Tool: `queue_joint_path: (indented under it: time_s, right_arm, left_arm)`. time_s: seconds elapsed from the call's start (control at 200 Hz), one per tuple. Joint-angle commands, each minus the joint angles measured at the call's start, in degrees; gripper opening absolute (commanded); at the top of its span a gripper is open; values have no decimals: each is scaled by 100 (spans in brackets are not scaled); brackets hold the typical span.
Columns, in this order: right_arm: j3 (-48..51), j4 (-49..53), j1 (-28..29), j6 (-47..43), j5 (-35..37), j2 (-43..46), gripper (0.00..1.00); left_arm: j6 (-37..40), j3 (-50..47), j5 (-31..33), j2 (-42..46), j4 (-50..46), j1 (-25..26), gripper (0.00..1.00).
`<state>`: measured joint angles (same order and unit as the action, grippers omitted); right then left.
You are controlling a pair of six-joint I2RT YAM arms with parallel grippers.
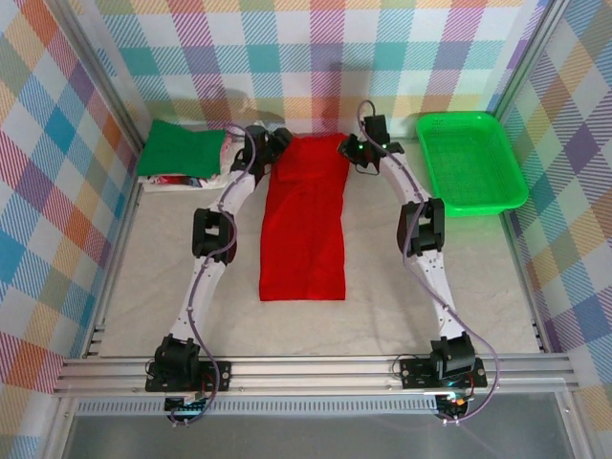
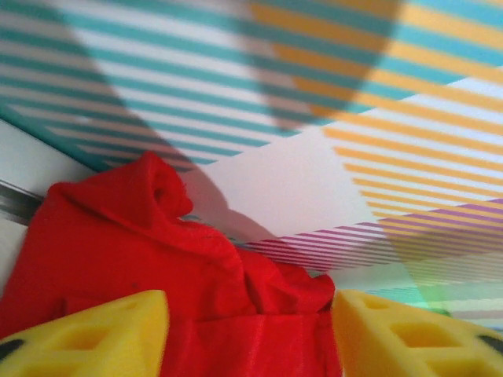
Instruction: Fold and stack the t-shirts
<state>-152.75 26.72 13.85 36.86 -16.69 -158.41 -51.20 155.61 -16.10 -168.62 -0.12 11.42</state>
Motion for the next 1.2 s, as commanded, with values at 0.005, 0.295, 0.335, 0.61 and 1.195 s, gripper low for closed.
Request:
queue_joint_path:
  time_s: [0.005,0.295,0.335,0.61,1.195]
  right_arm:
    - [70,262,84,-473,-490,1458,27]
    - [5067,-576,626,-1147,-158,5009,42]
    - [6191,-1042,731,-1163,-157,5669,44]
    - [10217,-998,1076,-978,-659,8469,47]
    - [11742,-2222,1226,32,-1160,7809,46]
  left_arm:
    - [438,-22,-457,1398,-489,-131,68]
    - [1976,-4913,-113,5657,-347,229,78]
    - [2055,-6132,115,6477,55,316,79]
    - [2378,-10412,-158,9563,-1099,470,58]
    - [1702,-12776,-1063,10427,-2095,936,50]
